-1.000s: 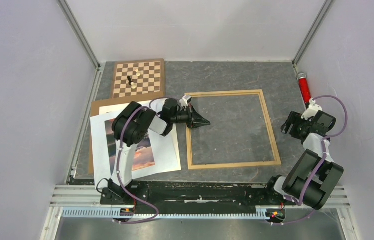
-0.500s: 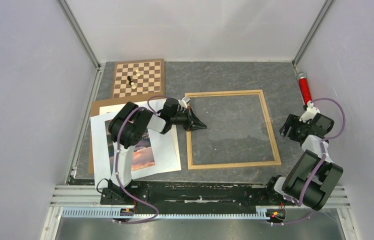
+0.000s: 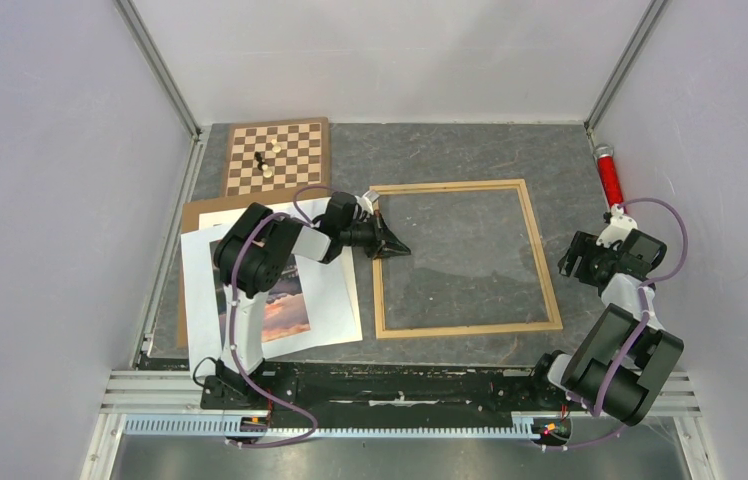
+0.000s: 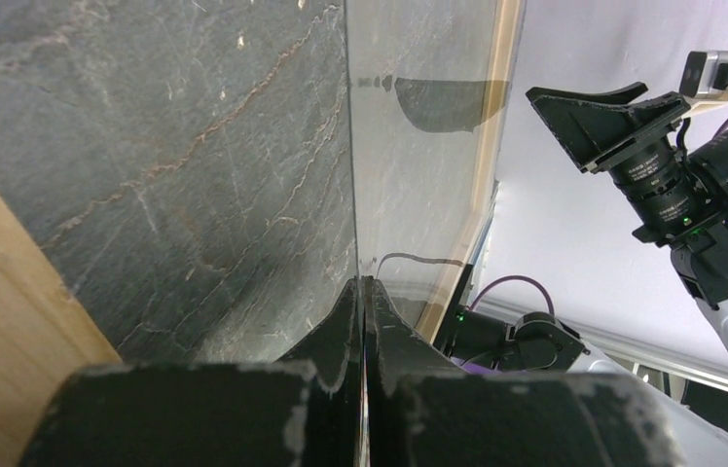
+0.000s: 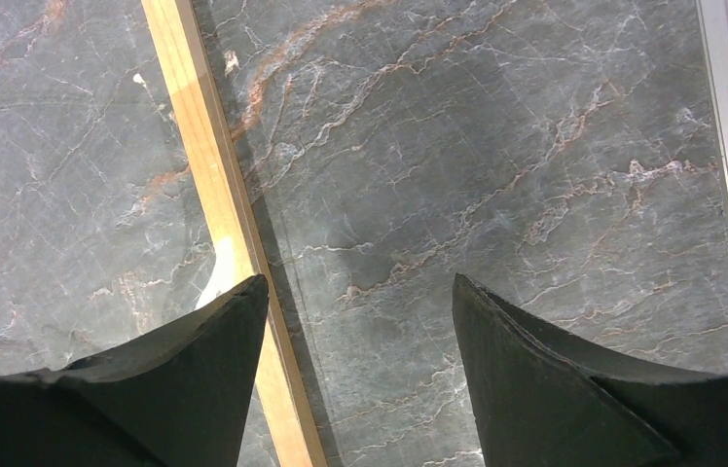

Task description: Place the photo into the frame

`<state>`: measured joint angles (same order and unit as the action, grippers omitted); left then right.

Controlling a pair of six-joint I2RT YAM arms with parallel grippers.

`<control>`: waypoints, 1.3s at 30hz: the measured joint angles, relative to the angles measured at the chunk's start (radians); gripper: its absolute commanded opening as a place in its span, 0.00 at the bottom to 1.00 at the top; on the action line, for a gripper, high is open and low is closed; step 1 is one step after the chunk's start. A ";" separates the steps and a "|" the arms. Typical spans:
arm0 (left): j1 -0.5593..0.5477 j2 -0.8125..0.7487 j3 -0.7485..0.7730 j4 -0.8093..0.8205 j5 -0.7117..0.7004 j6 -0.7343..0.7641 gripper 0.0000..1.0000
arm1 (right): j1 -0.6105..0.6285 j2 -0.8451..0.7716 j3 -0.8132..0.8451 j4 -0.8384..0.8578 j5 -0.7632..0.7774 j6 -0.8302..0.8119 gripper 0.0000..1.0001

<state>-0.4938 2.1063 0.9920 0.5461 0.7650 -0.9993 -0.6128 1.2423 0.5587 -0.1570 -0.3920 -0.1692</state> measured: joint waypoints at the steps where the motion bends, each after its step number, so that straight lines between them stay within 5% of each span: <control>1: 0.001 0.000 0.000 -0.002 -0.001 0.001 0.02 | 0.000 0.000 0.000 0.000 0.000 0.000 0.72; 39: 0.034 -0.074 -0.011 -0.071 -0.107 0.043 0.02 | 0.000 -0.004 0.000 0.006 -0.027 -0.007 0.71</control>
<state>-0.4603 2.0327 0.9813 0.4747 0.6582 -0.9558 -0.6128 1.2381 0.5591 -0.1513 -0.4187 -0.1761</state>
